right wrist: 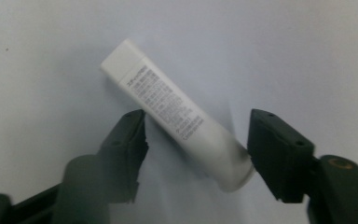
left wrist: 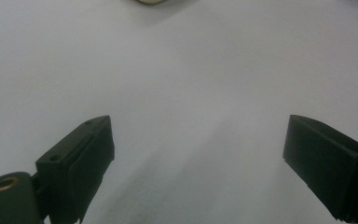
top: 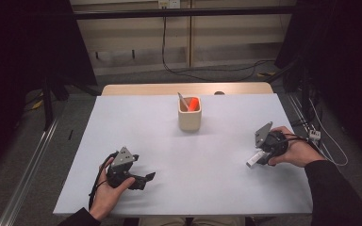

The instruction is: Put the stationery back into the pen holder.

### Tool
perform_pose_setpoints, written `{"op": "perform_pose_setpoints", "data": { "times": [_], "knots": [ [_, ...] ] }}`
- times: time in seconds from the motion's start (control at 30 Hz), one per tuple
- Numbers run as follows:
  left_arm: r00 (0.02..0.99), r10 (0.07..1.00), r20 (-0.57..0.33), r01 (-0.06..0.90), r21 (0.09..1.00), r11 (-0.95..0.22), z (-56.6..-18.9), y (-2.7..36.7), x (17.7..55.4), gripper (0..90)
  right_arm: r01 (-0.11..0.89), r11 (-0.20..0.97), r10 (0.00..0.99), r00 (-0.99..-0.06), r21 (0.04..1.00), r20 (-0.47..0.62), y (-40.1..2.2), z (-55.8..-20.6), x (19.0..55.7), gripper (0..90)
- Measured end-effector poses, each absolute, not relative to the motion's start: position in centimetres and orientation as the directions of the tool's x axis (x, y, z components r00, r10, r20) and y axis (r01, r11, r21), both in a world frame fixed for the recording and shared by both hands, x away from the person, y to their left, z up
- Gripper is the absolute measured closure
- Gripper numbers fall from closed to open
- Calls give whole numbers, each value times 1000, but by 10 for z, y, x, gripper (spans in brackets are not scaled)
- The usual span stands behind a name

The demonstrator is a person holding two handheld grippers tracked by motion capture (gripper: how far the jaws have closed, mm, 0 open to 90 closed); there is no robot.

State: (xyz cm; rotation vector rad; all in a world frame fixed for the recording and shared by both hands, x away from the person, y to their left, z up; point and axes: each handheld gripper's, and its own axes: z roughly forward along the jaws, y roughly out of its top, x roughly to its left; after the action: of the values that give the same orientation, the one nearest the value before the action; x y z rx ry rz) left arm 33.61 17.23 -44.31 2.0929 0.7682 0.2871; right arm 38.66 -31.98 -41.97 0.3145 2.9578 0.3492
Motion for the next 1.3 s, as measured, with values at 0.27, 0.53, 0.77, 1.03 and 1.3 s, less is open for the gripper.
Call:
{"op": "perform_pose_setpoints", "data": {
  "times": [0.27,0.53,0.77,1.03,1.3],
  "knots": [
    [786,615,-63,412,795,-445,-442,172,336,88,217,949,240,-967,228,-81,-323,-425,389,550],
    [788,611,-74,409,805,-429,-440,172,336,87,307,923,319,-948,230,-14,-324,-425,389,672],
    [788,613,-64,406,802,-438,-441,171,337,88,359,904,371,-929,233,-5,-324,-424,387,687],
    [795,605,-42,383,809,-446,-437,166,336,87,429,848,449,-894,311,10,-317,-413,384,688],
    [823,567,12,328,806,-493,-434,154,333,84,467,806,485,-874,363,47,-307,-411,381,689]
  ]
}}
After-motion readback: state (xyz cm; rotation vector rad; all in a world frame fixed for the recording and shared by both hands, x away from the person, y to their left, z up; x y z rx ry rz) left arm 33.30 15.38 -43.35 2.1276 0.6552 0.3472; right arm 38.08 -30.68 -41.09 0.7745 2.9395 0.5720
